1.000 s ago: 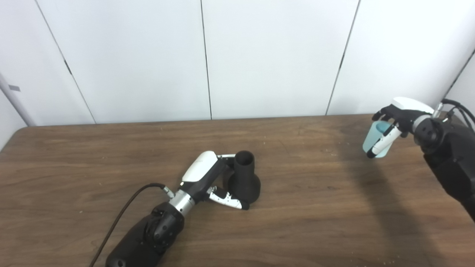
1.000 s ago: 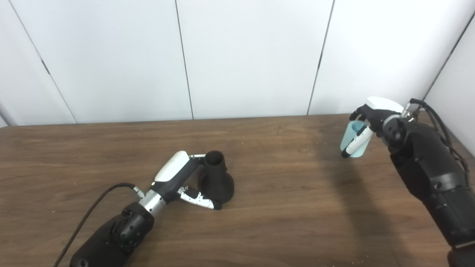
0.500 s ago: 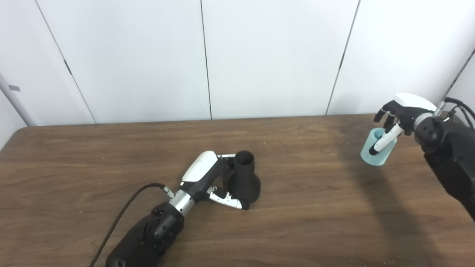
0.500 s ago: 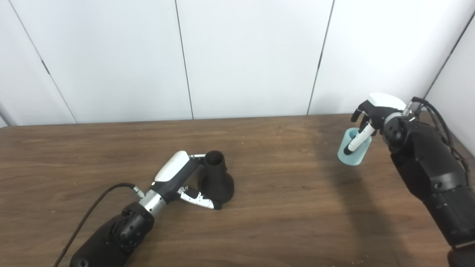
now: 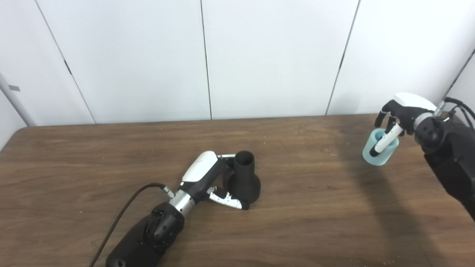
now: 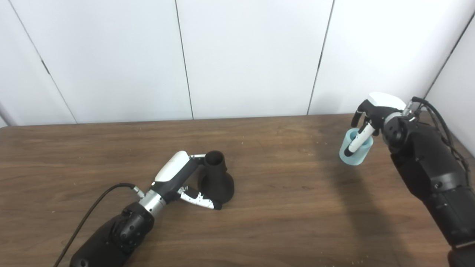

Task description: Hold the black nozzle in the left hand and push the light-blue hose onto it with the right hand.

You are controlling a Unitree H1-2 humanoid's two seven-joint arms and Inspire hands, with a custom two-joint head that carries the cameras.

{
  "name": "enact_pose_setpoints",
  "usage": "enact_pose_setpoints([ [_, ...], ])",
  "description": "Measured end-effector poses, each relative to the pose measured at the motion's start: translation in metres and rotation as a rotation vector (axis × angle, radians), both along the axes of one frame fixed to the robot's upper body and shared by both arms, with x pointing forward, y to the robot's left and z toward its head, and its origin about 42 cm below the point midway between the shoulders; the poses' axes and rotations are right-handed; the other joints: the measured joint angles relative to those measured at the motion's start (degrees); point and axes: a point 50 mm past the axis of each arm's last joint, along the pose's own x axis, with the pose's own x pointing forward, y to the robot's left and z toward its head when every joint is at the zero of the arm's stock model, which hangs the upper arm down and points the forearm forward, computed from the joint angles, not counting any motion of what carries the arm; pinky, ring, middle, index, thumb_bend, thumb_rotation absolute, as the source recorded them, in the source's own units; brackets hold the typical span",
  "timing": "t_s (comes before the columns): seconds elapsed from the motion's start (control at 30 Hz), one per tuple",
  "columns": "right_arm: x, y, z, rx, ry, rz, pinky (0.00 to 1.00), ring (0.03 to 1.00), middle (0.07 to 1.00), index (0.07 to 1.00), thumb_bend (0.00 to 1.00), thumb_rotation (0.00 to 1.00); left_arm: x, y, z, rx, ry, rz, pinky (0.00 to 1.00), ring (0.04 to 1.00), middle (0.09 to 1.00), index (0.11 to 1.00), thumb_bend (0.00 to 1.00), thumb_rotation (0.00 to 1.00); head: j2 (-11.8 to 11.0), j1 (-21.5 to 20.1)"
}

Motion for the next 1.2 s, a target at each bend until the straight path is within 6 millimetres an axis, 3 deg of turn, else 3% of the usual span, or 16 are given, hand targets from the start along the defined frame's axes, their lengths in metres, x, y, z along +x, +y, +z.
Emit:
enact_pose_setpoints([
  [0.03,0.0001,0.0,0.0002,-0.002,0.0,0.004,0.16,0.231,0.335,0.547,0.88,0.07,0.0,0.0,0.0,0.0,0.0,0.0,0.66,0.577,0.468,0.475,0.52,0.09,0.09,0.0],
  [0.07,0.0002,-0.0002,0.0002,-0.004,0.0,0.007,0.15,0.227,0.333,0.518,0.71,0.1,0.0,0.0,0.0,0.0,0.0,0.0,0.66,0.577,0.468,0.475,0.52,0.09,0.09,0.09],
  [0.1,0.0003,-0.0005,0.0004,-0.006,0.001,0.009,0.15,0.225,0.333,0.501,0.6,0.12,0.0,0.0,0.0,0.0,0.0,0.0,0.66,0.577,0.468,0.475,0.52,0.09,0.09,0.09],
  [0.2,0.0009,-0.0022,0.0011,-0.013,0.004,0.011,0.15,0.221,0.455,0.485,0.54,0.01,0.0,0.0,0.0,0.0,0.0,0.0,0.66,0.577,0.468,0.475,0.52,0.09,0.18,0.09],
  [0.5,0.0014,-0.0058,0.0031,-0.05,0.014,0.037,0.14,0.221,0.47,0.478,0.53,0.0,-0.0001,0.0001,0.0002,0.0,0.0,0.0,0.66,0.579,0.472,0.475,0.52,0.09,0.35,0.18],
  [0.6,0.0023,-0.006,0.0033,-0.057,0.018,0.043,0.14,0.222,0.394,0.497,0.53,0.0,-0.0002,0.0,0.0002,0.0,0.0,0.0,0.66,0.582,0.473,0.475,0.52,0.09,0.44,0.26],
  [0.73,0.003,-0.0059,0.0032,-0.061,0.021,0.053,0.15,0.226,0.388,0.503,0.52,0.0,-0.0003,0.0,0.0003,0.0,0.0,0.0,0.65,0.583,0.478,0.476,0.52,0.09,0.44,0.18],
  [0.8,0.0039,-0.0064,0.0029,-0.062,0.023,0.057,0.15,0.224,0.453,0.484,0.53,0.0,-0.0003,0.0,0.0003,0.0,0.0,0.0,0.65,0.584,0.479,0.476,0.52,0.09,0.44,0.26],
  [0.9,0.006,-0.0073,0.0036,-0.065,0.027,0.057,0.14,0.222,0.468,0.48,0.53,0.0,-0.0003,0.0001,0.0003,0.0,0.0,0.0,0.66,0.584,0.479,0.476,0.52,0.09,0.53,0.35],
  [0.97,0.007,-0.0073,0.0041,-0.068,0.028,0.055,0.15,0.232,0.407,0.5,0.53,0.0,-0.0003,0.0001,0.0003,0.0,0.0,0.0,0.66,0.584,0.479,0.476,0.52,0.09,0.53,0.35],
  [1.2,0.007,-0.0063,0.0041,-0.074,0.028,0.056,0.16,0.243,0.392,0.506,0.52,0.0,-0.0003,0.0,0.0004,0.0,0.0,0.0,0.65,0.583,0.476,0.476,0.52,0.09,0.62,0.62],
])
